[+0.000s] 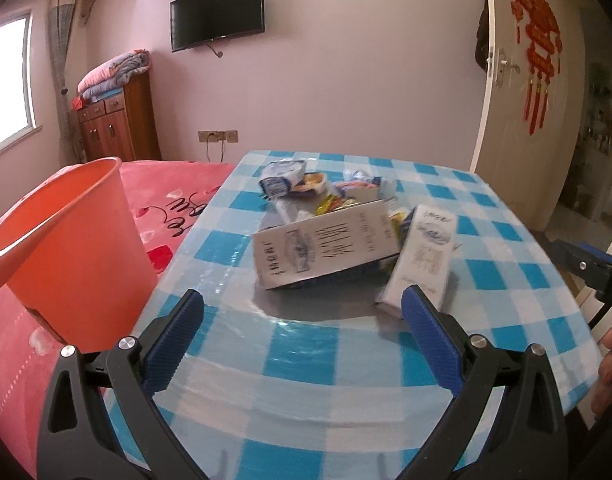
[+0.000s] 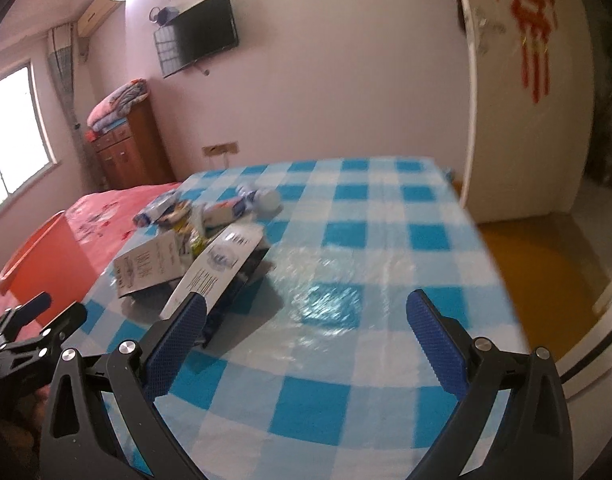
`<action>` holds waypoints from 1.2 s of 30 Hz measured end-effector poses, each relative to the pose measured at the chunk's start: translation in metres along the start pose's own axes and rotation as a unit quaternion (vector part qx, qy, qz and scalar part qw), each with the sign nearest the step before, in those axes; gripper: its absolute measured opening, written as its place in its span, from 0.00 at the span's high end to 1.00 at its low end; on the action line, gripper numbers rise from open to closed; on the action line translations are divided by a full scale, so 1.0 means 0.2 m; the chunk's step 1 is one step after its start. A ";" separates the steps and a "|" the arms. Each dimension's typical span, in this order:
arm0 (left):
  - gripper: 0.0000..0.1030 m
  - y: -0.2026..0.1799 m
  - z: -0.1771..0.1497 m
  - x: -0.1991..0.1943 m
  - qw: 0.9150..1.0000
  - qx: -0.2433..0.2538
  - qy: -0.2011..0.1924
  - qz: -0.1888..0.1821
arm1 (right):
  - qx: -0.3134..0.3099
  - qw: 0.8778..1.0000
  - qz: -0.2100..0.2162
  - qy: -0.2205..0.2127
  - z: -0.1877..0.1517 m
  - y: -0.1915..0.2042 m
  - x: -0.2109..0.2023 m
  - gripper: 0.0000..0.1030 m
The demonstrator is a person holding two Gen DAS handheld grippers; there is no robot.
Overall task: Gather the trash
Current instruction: 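Grasp the white milk carton with the left tool while the right tool approaches the pile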
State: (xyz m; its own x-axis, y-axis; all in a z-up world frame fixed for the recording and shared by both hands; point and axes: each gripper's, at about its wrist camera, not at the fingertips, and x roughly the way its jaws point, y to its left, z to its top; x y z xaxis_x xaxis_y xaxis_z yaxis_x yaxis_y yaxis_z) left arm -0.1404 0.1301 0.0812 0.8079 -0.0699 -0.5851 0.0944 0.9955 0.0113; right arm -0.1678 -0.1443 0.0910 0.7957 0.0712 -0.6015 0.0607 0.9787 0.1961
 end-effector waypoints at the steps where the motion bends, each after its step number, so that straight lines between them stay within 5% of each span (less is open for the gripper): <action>1: 0.04 0.02 0.00 0.01 1.000 0.002 0.003 0.000 | 0.008 1.000 0.017 0.010 -0.01 -0.01 0.03 0.04; 6: 0.04 0.05 0.02 0.11 0.999 0.053 0.013 -0.001 | 0.033 0.994 0.090 0.052 -0.03 0.02 0.15 0.04; 13: 0.04 -0.01 0.07 0.27 0.986 0.165 0.014 -0.002 | 0.061 0.980 0.168 0.089 -0.02 0.08 0.29 0.05; 16: 0.04 -0.03 0.11 0.35 0.981 0.191 0.023 -0.002 | 0.076 0.974 0.188 0.101 0.00 0.08 0.35 0.22; 29: 0.04 -0.18 0.12 0.52 0.943 0.333 0.027 0.001 | 0.136 0.948 0.244 0.150 0.03 0.07 0.58 0.26; 36: 0.04 -0.23 0.11 0.58 0.933 0.357 0.029 0.002 | 0.143 0.946 0.244 0.161 0.03 0.07 0.65 0.26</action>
State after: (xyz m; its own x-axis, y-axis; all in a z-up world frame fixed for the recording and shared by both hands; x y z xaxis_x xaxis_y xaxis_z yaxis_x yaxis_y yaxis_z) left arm -0.0376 0.0746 0.0306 0.7783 -0.0410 -0.6265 0.4716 0.6970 0.5402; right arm -0.0598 -0.1229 0.0196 0.5489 0.6005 -0.5815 -0.0691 0.7259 0.6843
